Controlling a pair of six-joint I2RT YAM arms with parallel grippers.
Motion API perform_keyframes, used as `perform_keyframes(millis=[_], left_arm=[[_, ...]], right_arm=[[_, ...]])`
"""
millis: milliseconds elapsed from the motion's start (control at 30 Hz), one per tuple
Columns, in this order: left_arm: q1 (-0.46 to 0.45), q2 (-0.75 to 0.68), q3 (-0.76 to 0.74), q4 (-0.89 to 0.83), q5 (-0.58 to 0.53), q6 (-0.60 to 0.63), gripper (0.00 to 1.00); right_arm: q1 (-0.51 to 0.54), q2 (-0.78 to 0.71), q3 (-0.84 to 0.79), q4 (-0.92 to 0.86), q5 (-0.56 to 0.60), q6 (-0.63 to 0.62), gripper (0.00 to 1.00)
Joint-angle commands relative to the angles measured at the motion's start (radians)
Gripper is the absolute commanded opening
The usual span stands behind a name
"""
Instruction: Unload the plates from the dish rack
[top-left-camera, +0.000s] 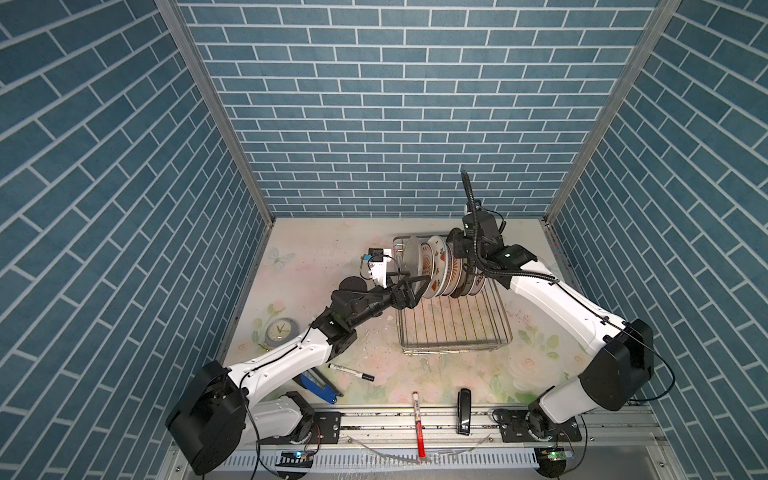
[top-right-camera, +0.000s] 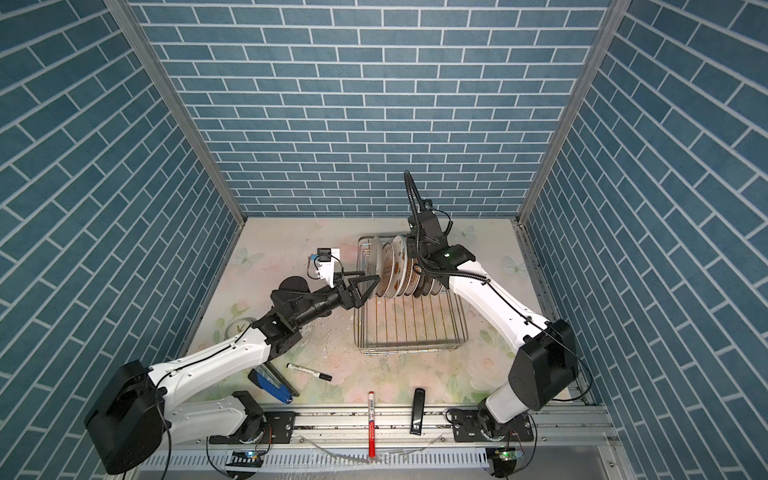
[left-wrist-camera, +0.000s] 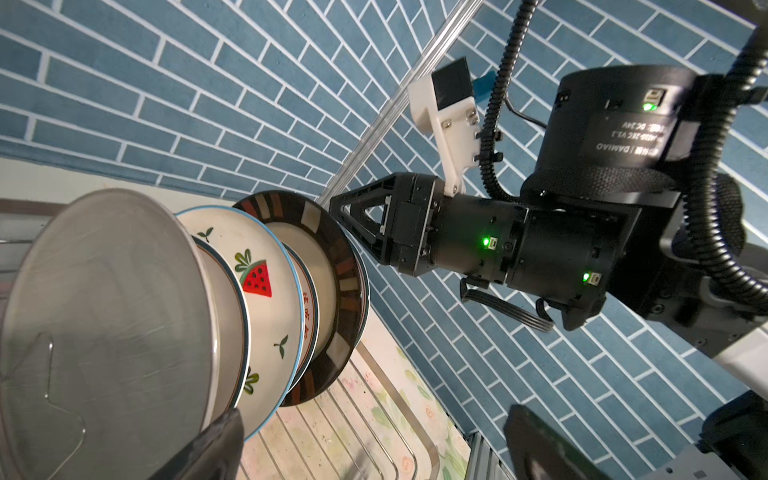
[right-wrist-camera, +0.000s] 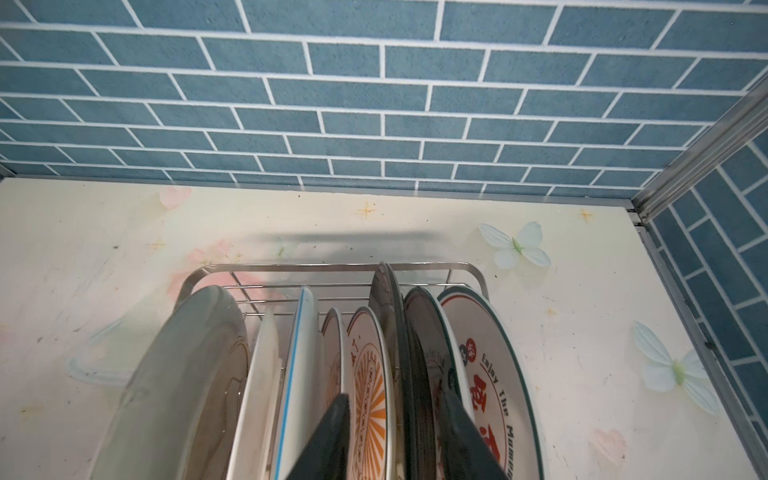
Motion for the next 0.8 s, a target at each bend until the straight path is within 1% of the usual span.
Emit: perform_keyframes(millis=[0,100,167,300,367,467,667,767], left_arm=[[-0.006,0.006,0.026,0.025,0.023,-0.008,1.0],[-0.007,0.0,0.043,0.011,0.046,-0.009,1.0],[-0.006,-0.004,0.031,0.026,0.053,-0.011,1.0],[-0.007,-0.005,0.012,0.043,0.036,-0.016,1.0],[-0.007,0.0,0.015,0.04,0.029,-0.017,1.0],[-0.006,0.006,0.012,0.053,0.033,-0.02,1.0],[-0.006,0.029,0.012,0.073,0.03,-0.037,1.0],[-0.007,0.046,0.021,0.08,0.047,-0.043,1.0]], right_arm=[[0.004,0.028,0.061,-0.034,0.006,-0.029,0.37],[0.004,0.053,0.073,-0.052,0.03,-0.02,0.34],[0.004,0.06,0.066,-0.048,0.052,-0.02,0.29],[0.004,0.065,0.056,-0.043,0.07,-0.015,0.28],[0.005,0.07,0.057,-0.044,0.066,-0.014,0.25],[0.005,0.076,0.05,-0.045,0.065,-0.008,0.25],[0.004,0.088,0.026,-0.031,0.029,0.012,0.25],[0.003,0.096,0.022,-0.028,0.041,0.019,0.25]])
